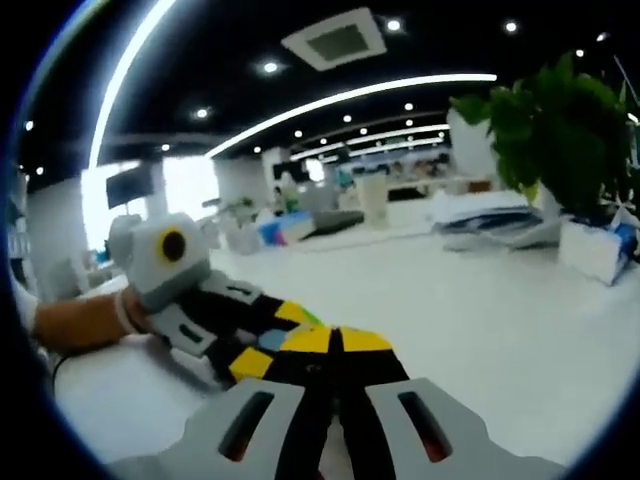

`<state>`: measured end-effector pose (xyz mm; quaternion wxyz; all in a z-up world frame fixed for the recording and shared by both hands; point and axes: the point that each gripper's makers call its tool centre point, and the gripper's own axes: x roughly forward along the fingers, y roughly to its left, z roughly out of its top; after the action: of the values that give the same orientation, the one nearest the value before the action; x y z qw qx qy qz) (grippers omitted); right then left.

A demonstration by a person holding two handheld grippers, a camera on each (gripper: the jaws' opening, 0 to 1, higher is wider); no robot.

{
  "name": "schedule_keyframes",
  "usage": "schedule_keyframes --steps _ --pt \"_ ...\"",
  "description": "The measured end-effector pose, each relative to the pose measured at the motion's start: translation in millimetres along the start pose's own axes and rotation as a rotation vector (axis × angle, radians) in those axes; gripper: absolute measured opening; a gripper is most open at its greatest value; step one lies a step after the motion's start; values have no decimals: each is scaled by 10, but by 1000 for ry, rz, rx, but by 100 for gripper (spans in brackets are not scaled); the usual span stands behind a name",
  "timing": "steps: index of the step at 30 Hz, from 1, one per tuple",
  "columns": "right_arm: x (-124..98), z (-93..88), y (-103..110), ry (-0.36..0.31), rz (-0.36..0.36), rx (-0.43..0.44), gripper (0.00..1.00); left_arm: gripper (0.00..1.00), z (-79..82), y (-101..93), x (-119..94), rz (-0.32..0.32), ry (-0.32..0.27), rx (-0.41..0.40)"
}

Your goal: Pick up the paper insert the paper into the punch align the paper edges press the punch to punch holes

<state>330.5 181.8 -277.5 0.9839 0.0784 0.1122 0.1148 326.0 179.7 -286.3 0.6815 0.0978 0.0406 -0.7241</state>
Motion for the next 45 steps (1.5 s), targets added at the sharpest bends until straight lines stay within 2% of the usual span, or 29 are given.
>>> schedule_keyframes --steps 8,10,13,15,16,18,20,21,22,26,28,31,33,34,38,40,42,45 --pt "7 11 19 -9 -7 -41 3 24 -13 2 4 7 6 -21" --pt "-3 60 45 -19 -3 -60 3 24 -14 1 3 7 5 -21" --pt "-35 208 122 -69 19 -84 3 24 -15 1 3 7 5 -21" --pt "-29 202 123 -32 7 -125 3 24 -18 -1 3 6 6 -20" --pt "-17 229 141 -45 10 -151 3 24 -17 -1 3 7 6 -20" --pt "-24 300 206 -78 50 -116 4 24 -16 -2 1 7 5 -23" --pt "-14 304 176 -59 48 -107 4 24 -19 -1 2 8 6 -21" --pt "-7 443 218 -129 81 -118 4 24 -20 -2 2 7 6 -22" --pt "-23 416 182 -95 71 -101 4 24 -22 -3 2 7 7 -21" --pt "-115 510 106 -118 72 -108 10 24 -25 3 7 8 7 -22" --pt "-165 496 -1 -116 63 -113 13 24 -24 4 7 8 7 -24" --pt "-250 374 -171 -89 54 -145 13 24 -23 8 8 8 7 -26" --pt "-266 341 -203 -83 54 -151 14 24 -24 11 8 9 8 -27" --pt "-313 198 -292 -48 56 -175 14 25 -25 13 8 9 9 -28" --pt "-366 58 -300 -40 64 -187 14 26 -25 23 8 12 10 -27" --pt "-394 73 -287 -53 52 -223 14 26 -25 25 8 13 10 -27" --pt "-390 93 -281 -61 48 -218 14 26 -24 24 7 13 10 -26" --pt "-368 39 -281 -34 56 -224 14 26 -23 24 6 13 9 -28"
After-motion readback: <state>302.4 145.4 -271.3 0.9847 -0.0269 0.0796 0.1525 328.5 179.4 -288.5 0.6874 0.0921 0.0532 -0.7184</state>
